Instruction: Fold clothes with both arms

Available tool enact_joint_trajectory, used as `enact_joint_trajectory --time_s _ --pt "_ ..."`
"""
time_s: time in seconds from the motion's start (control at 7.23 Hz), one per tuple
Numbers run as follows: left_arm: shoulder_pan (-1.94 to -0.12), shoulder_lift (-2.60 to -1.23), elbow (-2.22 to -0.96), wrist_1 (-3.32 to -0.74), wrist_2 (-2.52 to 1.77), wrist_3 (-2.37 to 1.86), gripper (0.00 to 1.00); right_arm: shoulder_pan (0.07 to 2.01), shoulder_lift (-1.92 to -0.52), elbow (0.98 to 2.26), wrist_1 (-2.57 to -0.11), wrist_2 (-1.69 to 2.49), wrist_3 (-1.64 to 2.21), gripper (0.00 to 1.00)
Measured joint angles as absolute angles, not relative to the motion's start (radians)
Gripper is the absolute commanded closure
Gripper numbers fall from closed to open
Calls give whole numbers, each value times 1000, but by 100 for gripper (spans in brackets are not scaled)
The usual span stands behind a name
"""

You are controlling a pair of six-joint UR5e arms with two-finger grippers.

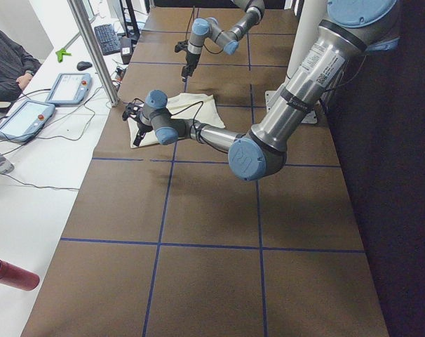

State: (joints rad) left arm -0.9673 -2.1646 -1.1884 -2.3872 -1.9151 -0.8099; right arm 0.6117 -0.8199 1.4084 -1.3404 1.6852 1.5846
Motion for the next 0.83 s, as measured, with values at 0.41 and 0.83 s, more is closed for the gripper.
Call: enact_joint_trajectory --time_s 0.41,0.83 --pt "-966 -2161 -1193 -2388 -1915 -811 0 573 -785 1340 -1342 1653 1588 39" --pt "-964 -2161 -1193 -2387 -1914 -811 0 548 -785 1332 -1342 1631 1590 40"
